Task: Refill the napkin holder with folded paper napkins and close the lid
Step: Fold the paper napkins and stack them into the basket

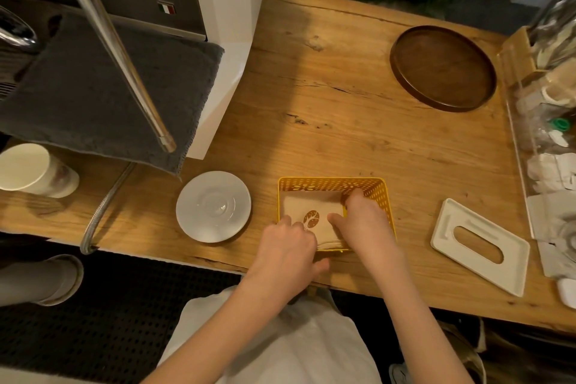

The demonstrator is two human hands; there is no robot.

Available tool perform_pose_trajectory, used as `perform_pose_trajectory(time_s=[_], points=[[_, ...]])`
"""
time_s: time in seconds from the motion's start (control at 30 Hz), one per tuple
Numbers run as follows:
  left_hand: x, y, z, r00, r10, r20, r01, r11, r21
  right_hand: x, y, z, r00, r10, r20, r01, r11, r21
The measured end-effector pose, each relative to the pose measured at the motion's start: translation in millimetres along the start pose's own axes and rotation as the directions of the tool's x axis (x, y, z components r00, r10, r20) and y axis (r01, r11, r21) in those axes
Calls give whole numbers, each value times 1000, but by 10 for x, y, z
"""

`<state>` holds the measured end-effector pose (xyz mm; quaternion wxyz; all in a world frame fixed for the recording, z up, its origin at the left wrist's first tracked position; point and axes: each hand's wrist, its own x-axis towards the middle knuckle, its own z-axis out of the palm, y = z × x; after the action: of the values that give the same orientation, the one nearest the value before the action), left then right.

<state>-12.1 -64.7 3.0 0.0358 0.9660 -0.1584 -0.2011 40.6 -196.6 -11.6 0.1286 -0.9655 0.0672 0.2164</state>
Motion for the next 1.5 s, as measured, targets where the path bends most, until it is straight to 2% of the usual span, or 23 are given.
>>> perform_pose_trajectory(time_s=[0.07, 0.13, 0.27, 0.33, 0.4, 0.63, 0.77, 0.93, 1.07, 1.3, 1.5], points=[[20, -6, -7, 999, 16, 36, -17, 999, 36, -37, -23, -12, 997, -54, -63, 53, 999, -4], [41, -17, -15, 998, 31, 60, -35, 997, 65, -12, -51, -12, 985, -161, -55, 165, 983, 76], [51, -29, -65, 995, 46, 85, -52, 997, 64, 61, -160, 17, 897, -431, 95, 403, 887, 224], [39, -27, -76, 998, 41, 57, -44, 997, 58, 64, -224, 39, 849, -508, 145, 467, 850, 245], [30, -25, -74, 999, 38, 35, -40, 998, 54, 66, -261, 67, 831, -533, 160, 490, 837, 243], [5, -43, -31, 999, 41, 4, -41, 999, 18, 75, -271, 122, 871, -474, 128, 456, 877, 151], [-33, -60, 44, 994, 62, -87, -65, 997, -29, 30, -217, 141, 905, -409, 121, 400, 912, 90], [-96, -99, 89, 980, 86, -182, -104, 990, -95, -36, -73, 73, 952, -305, 26, 305, 952, 12], [-108, -94, 119, 986, 86, -143, -97, 992, -75, -55, 34, 0, 982, -186, -28, 187, 982, 31], [-83, -99, 104, 991, 86, -106, -95, 992, -79, -36, 95, -6, 998, -65, -15, 66, 992, 104], [-88, -79, 166, 984, 78, -163, -97, 988, -118, -2, 65, -5, 999, -11, 32, 7, 992, 128]])
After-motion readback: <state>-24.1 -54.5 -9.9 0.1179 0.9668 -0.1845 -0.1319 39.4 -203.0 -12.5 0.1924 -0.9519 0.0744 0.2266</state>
